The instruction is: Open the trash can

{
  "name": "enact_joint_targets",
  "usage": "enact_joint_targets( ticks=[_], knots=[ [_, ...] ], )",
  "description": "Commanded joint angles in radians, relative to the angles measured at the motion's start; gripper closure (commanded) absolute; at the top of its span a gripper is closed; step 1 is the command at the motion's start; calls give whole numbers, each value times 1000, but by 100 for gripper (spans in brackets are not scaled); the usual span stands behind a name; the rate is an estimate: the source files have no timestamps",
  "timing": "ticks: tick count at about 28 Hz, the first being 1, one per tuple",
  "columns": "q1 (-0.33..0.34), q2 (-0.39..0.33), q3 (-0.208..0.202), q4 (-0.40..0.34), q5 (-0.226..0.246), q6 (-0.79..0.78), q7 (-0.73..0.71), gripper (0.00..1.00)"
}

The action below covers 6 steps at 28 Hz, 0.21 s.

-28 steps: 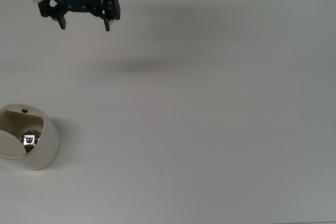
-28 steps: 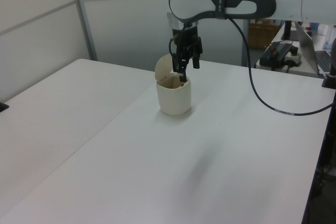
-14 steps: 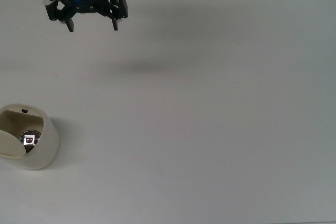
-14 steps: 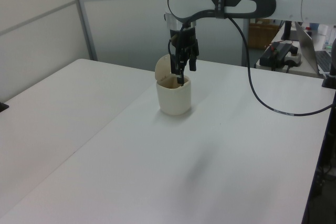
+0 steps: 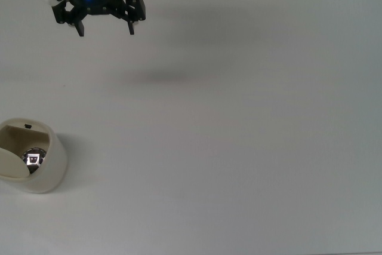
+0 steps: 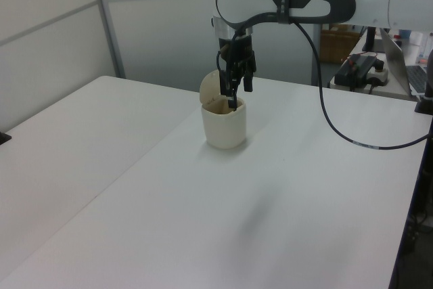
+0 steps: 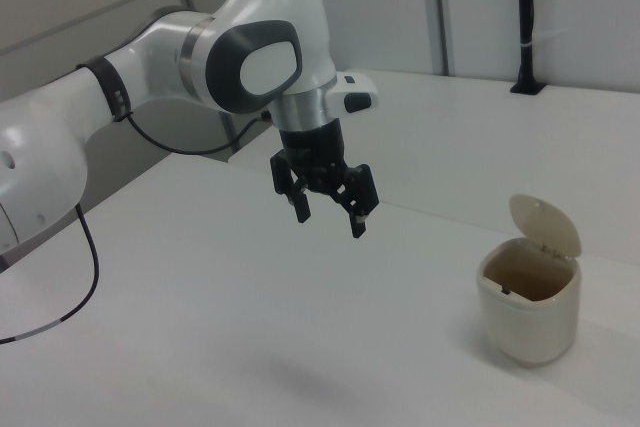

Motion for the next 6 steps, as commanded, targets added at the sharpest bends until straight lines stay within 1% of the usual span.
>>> enact_joint_targets(
  ticks=[1,6],
  knots=[
    [2,-17,-5,-15,13,-17,-30,0],
    [4,-14,-5,-20,5,-14,-28,0]
  ],
)
